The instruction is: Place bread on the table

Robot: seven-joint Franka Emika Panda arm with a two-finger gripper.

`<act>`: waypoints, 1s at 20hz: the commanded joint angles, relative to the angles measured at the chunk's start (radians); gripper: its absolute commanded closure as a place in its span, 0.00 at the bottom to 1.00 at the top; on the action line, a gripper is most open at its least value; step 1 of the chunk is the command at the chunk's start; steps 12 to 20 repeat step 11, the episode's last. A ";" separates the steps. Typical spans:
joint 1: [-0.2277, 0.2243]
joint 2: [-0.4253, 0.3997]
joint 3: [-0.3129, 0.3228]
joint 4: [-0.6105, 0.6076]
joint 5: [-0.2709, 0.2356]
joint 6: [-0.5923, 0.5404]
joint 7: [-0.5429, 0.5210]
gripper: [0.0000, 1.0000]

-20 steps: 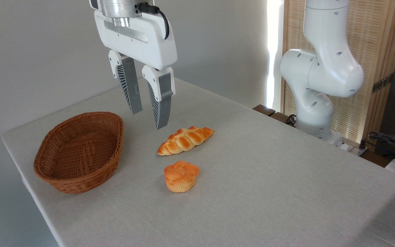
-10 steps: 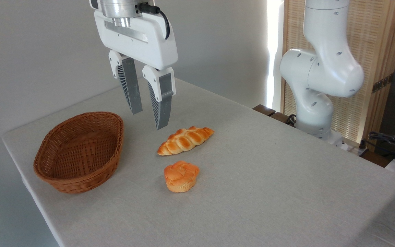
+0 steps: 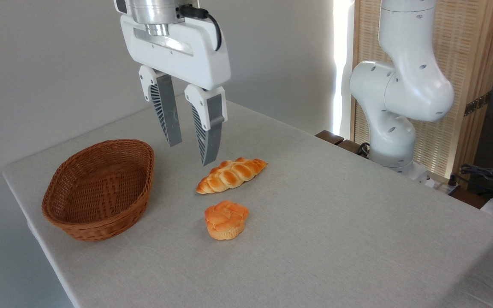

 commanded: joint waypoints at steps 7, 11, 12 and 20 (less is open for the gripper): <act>-0.026 -0.001 0.002 0.011 0.008 -0.025 -0.003 0.00; -0.026 -0.001 0.008 0.011 0.007 -0.025 -0.004 0.00; -0.026 -0.001 0.008 0.011 0.007 -0.025 -0.004 0.00; -0.026 -0.001 0.008 0.011 0.007 -0.025 -0.004 0.00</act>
